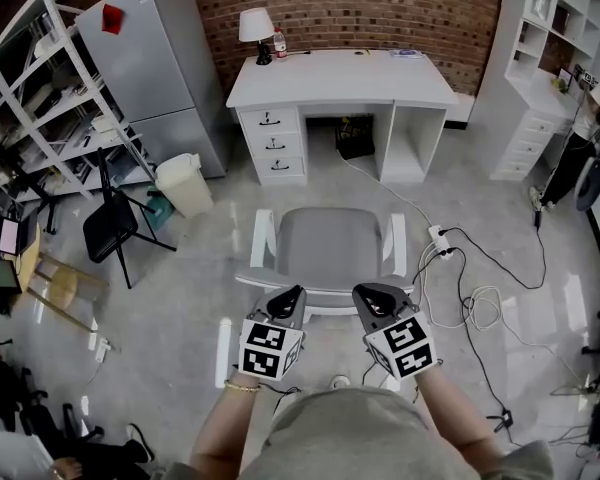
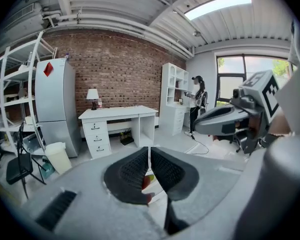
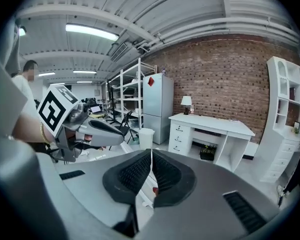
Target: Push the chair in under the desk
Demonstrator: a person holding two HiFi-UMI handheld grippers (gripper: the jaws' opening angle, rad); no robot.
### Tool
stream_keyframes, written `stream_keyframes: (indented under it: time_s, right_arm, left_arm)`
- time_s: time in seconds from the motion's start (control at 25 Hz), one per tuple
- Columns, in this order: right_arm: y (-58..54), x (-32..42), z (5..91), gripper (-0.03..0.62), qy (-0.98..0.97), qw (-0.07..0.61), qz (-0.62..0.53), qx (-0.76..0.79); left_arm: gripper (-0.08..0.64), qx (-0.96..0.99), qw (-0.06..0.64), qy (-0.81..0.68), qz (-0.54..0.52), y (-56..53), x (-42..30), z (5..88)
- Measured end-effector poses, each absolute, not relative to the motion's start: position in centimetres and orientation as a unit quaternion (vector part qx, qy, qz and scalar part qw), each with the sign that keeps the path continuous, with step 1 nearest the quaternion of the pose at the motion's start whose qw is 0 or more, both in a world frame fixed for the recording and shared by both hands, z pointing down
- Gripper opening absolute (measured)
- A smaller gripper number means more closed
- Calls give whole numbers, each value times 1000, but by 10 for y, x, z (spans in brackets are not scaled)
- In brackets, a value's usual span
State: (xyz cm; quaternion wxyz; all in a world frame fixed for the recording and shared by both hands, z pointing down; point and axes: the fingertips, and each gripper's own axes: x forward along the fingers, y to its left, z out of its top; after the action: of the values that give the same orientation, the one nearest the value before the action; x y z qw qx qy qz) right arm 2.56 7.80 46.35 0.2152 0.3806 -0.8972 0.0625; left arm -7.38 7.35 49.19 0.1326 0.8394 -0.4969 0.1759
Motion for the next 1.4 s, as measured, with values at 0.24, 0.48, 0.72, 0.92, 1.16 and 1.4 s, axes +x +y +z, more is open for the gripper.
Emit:
stream_keyframes:
  time_s: [0.24,0.48,0.72,0.92,1.16,1.4]
  right_arm:
    - [72,20,472,37,-902,262,46,339]
    - [78,14,491,167,-905,317,30,282]
    - [75,12,502,175,-898,360,5,252]
    - [73,11,514,175,-888,395,-10,235]
    - [67,6,524,175,-879,418,-16,228]
    - [60,4,538,175,-868,447,-22,215]
  left_arm:
    - [80,851,103,-459,236,71,-75,505]
    - [161,856,65,-389,334,81,-72,536]
    - [183,846,-7,-329,421,76,-74,550]
    - [183,842,-37,-295,451,69,-74,558]
    - [183,840,-54,-255,476,66,-79,569]
    - [183,834,-62,-221,502,59,-86,583]
